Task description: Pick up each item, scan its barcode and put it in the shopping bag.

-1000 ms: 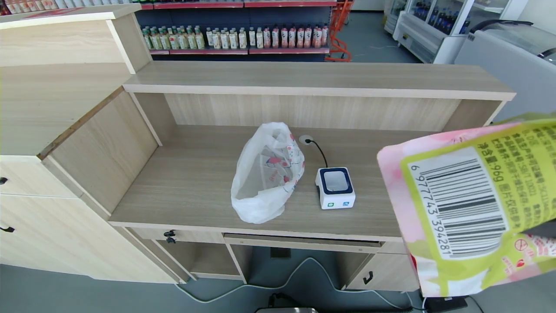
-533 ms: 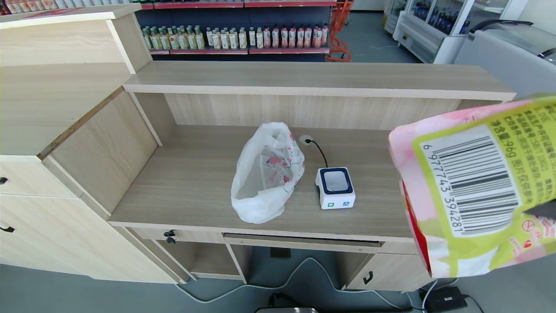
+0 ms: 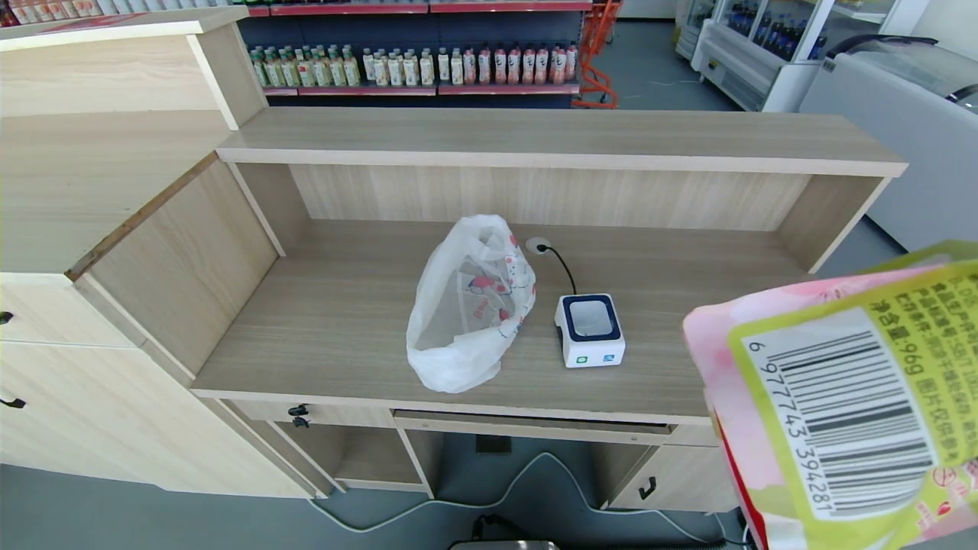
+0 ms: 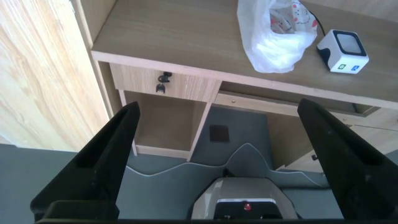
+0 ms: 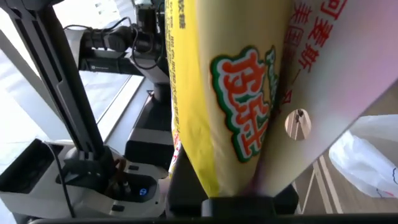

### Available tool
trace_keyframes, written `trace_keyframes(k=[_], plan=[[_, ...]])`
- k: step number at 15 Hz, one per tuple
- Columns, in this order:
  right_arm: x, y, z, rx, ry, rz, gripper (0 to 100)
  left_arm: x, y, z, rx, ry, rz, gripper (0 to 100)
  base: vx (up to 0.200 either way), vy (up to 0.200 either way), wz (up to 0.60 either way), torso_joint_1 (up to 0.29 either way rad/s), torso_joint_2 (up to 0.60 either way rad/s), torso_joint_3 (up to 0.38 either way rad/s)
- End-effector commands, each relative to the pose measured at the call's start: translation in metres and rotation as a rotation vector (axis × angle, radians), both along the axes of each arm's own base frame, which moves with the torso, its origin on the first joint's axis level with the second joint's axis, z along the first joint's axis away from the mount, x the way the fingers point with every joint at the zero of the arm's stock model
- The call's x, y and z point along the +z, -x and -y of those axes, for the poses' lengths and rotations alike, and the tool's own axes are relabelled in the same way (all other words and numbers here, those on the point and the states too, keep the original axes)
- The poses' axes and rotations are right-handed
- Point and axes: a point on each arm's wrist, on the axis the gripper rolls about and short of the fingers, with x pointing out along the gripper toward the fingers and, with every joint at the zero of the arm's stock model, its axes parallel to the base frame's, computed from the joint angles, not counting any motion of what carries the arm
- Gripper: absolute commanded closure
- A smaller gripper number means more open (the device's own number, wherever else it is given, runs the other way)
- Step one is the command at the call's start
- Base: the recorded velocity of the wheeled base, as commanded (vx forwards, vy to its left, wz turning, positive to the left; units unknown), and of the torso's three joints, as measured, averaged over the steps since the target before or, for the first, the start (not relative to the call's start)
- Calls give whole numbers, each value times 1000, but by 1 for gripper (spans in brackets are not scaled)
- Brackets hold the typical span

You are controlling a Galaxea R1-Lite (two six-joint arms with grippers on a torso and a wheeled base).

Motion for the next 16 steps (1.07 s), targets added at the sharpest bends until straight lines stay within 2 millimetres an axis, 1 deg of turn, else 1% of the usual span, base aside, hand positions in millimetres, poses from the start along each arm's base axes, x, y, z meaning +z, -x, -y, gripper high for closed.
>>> trace_keyframes(k=[1, 6, 10, 13, 16], plan=[[-3, 19, 10, -19, -2, 8, 100, 0, 0, 0, 0, 1, 0, 0, 0, 0, 0, 0, 0, 0], [-7, 25, 13, -39, -1, -3, 100, 0, 0, 0, 0, 1, 0, 0, 0, 0, 0, 0, 0, 0], [-18, 26, 14, -51, -2, 24, 100, 0, 0, 0, 0, 1, 0, 0, 0, 0, 0, 0, 0, 0], [-24, 30, 21, -93, 3, -21, 100, 0, 0, 0, 0, 1, 0, 0, 0, 0, 0, 0, 0, 0], [-28, 24, 21, -95, 7, -70, 100, 0, 0, 0, 0, 1, 0, 0, 0, 0, 0, 0, 0, 0]])
